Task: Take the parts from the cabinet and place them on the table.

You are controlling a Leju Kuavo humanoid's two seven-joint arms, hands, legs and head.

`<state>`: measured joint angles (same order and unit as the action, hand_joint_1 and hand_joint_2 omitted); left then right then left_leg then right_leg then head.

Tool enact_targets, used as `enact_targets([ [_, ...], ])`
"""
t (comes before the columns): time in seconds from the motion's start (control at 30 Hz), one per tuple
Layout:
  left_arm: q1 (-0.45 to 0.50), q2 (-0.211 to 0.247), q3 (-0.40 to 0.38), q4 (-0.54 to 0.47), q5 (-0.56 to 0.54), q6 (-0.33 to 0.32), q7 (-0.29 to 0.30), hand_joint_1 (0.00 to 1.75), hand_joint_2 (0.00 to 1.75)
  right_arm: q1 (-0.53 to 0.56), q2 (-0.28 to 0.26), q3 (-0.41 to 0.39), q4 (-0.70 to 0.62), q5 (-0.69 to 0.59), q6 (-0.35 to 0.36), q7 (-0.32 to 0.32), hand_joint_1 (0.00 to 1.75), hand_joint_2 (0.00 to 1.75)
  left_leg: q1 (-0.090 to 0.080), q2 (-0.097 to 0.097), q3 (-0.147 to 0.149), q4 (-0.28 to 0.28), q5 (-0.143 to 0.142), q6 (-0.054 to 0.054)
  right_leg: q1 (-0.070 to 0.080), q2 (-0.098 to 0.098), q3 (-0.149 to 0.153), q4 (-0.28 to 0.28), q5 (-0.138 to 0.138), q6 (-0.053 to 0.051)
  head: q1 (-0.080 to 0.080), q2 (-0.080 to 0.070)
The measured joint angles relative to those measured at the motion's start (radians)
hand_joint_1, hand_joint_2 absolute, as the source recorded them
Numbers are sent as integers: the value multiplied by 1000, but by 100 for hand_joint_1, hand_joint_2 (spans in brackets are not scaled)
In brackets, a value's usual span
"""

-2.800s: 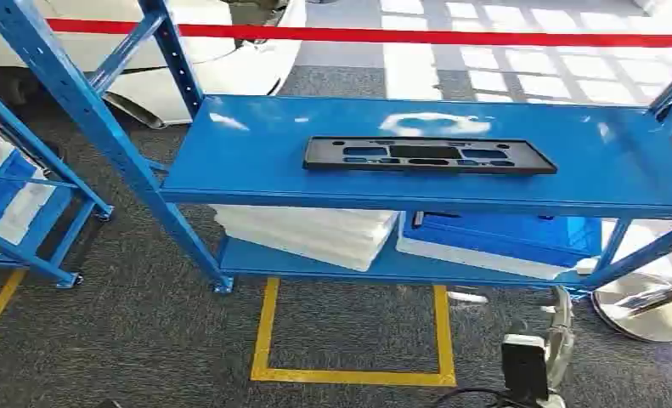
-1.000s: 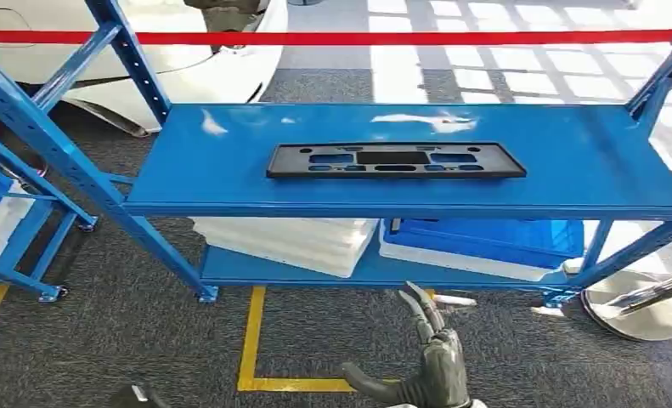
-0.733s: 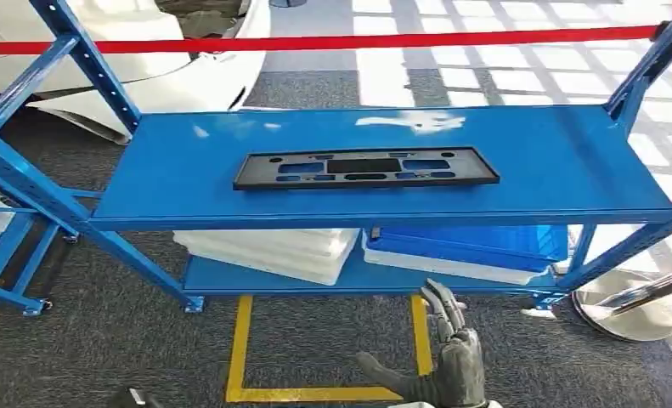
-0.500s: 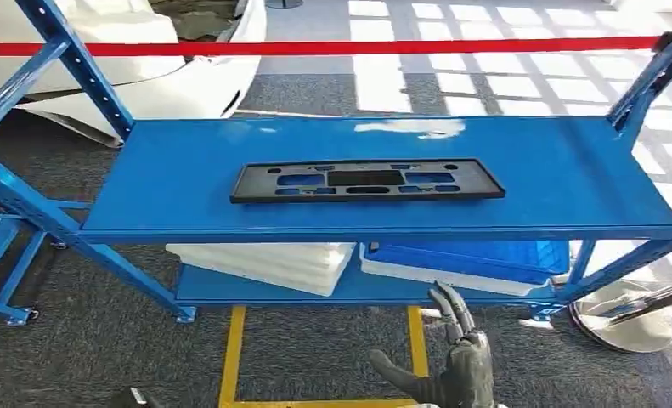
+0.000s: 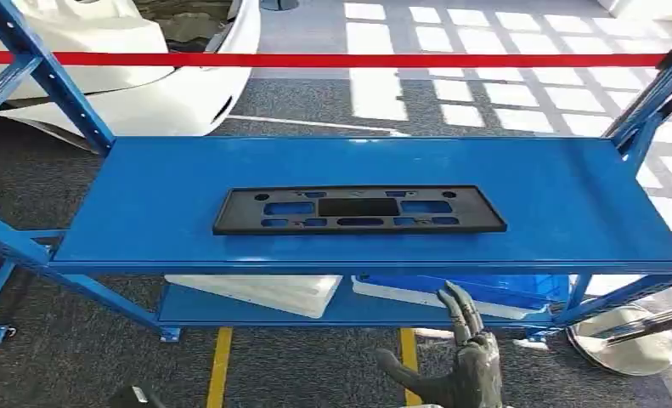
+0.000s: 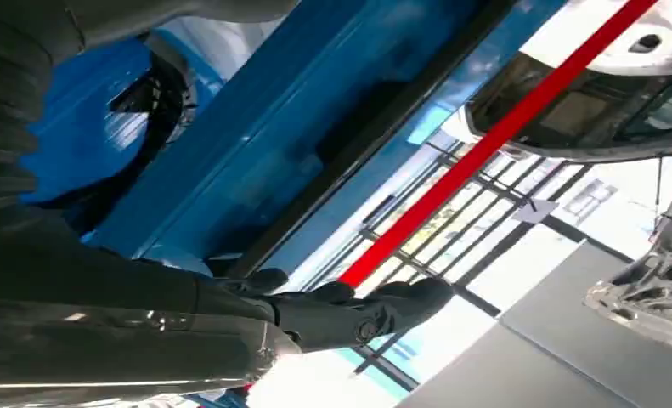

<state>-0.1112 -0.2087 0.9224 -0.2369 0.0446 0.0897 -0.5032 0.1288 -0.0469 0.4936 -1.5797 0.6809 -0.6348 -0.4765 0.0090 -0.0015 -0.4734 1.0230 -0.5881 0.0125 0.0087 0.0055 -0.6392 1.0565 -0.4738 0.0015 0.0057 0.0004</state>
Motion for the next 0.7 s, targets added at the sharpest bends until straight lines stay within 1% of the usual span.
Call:
enact_targets([
  [0.03,0,-1,0,0,0,8,3,0,0,-1,0,-1,-2,3,-1,0,0,175,0,-1,2,-2,-6,1,-5,1,6,-4,5,5,1,0],
  [0.07,-1,0,0,0,0,12,3,0,0,-2,0,-2,-5,4,-4,0,0,175,-1,-1,3,-6,4,7,-4,3,8,-4,8,9,-2,0],
  [0.13,-5,0,0,0,0,16,6,0,0,-1,0,-3,-6,5,-4,0,0,175,-2,-1,5,-8,7,6,-6,7,8,-6,3,10,-2,0],
  [0.17,-6,0,0,0,0,16,6,0,0,-2,0,-4,-7,5,-4,0,0,175,-2,-1,5,-8,8,5,-7,9,8,-7,-3,9,-2,0],
  [0.2,-6,0,0,0,0,17,8,0,0,-2,0,-4,-8,5,-4,0,0,175,-2,-1,5,-8,8,5,-7,10,8,-7,-7,4,-2,0],
  [0.3,-6,0,0,0,0,17,8,0,0,-1,-1,-6,-8,7,-5,0,0,175,-2,-1,6,-8,8,5,-6,13,8,-8,-12,-2,-2,0],
  [0.37,-7,0,0,0,0,28,10,0,0,-1,-1,-7,-8,13,-5,3,0,175,-2,-1,6,-11,7,5,-5,13,8,-8,-13,-3,-2,0],
  [0.4,-8,0,0,0,0,39,13,0,0,0,-1,-8,-8,19,-6,7,0,175,-2,-1,7,-14,6,4,-4,13,8,-8,-13,-3,-2,0],
  [0.5,-8,0,-1,0,0,72,26,0,0,4,-3,-20,-10,44,-8,26,0,175,1,-1,21,-39,-10,-16,-2,11,7,-7,-13,-3,-2,0],
  [0.6,-6,0,-1,0,0,88,32,0,0,10,-14,-37,-13,68,-8,46,0,175,-1,-1,27,-39,-10,-16,-4,10,15,-7,-13,-3,-1,0],
  [0.7,-8,0,-2,0,0,89,38,0,0,13,-31,-63,-13,101,-2,68,0,175,-3,-1,35,-39,-10,-16,-6,10,23,-8,-13,-3,-1,0],
])
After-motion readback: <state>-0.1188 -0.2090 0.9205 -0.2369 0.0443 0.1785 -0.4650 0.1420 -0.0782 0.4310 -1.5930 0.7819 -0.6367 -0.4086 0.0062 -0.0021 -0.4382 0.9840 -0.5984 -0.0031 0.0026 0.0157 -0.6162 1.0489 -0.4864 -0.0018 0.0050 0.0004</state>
